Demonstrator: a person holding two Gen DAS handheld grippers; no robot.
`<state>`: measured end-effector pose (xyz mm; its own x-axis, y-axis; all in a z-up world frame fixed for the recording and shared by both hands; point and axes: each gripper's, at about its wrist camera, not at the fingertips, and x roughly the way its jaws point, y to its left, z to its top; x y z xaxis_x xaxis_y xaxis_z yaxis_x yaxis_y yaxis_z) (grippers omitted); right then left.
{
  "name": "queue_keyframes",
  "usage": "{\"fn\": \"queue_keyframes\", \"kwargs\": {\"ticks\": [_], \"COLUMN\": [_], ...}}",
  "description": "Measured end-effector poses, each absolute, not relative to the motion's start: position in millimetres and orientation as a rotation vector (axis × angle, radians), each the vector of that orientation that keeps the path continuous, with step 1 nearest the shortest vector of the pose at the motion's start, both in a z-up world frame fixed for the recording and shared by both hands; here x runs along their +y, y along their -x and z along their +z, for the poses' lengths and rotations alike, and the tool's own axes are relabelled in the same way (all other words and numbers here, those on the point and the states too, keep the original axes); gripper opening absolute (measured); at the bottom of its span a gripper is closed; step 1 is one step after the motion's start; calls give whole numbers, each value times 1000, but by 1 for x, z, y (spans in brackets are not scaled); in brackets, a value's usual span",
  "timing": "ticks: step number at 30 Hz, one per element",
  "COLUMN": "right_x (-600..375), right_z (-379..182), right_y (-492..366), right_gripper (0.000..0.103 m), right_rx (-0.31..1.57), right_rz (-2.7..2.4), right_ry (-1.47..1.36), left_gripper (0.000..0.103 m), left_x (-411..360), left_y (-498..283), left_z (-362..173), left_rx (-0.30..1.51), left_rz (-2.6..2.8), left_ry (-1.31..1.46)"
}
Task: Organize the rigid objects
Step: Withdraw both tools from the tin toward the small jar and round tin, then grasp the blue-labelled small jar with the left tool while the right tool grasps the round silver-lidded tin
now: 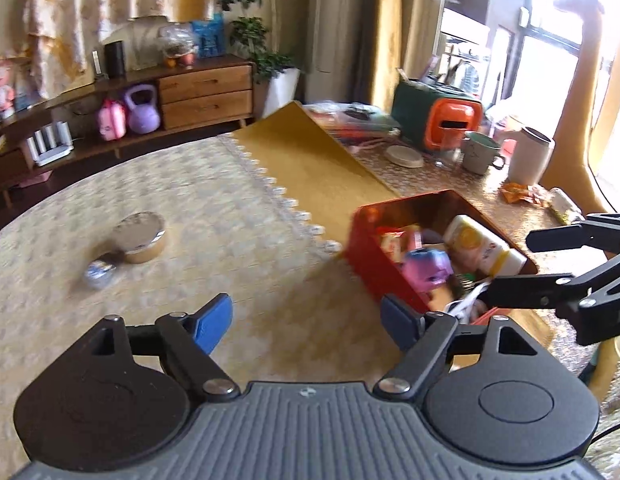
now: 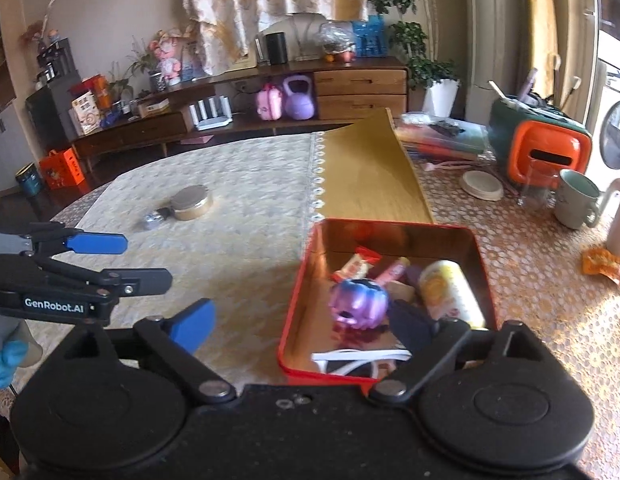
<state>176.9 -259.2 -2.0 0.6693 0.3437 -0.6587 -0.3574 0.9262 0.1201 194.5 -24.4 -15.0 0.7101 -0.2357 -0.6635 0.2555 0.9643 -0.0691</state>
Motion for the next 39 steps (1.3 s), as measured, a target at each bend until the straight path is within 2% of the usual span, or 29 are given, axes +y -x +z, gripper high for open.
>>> {"fn": "queue_keyframes", "kwargs": {"ticks": [5, 9, 23, 39], "right_x": [-234, -213, -127, -54], "right_z": [-6, -9, -19, -37], "right_y": [-183, -193, -239, -335], "right_gripper": [99, 102, 103, 103], "right_rx": [752, 763, 774, 800], "right_rz": [432, 465, 585, 600], "right_ry": [44, 53, 101, 144], "left_gripper": [82, 89, 89, 89], "left_x": [11, 39, 111, 143], "left_y": [-193, -194, -231, -307], "left_z": [-22, -27, -61, -96], "left_rx": [732, 694, 713, 728], "left_rz": [-200, -99, 78, 119], "left_ry": [18, 26, 78, 40]}}
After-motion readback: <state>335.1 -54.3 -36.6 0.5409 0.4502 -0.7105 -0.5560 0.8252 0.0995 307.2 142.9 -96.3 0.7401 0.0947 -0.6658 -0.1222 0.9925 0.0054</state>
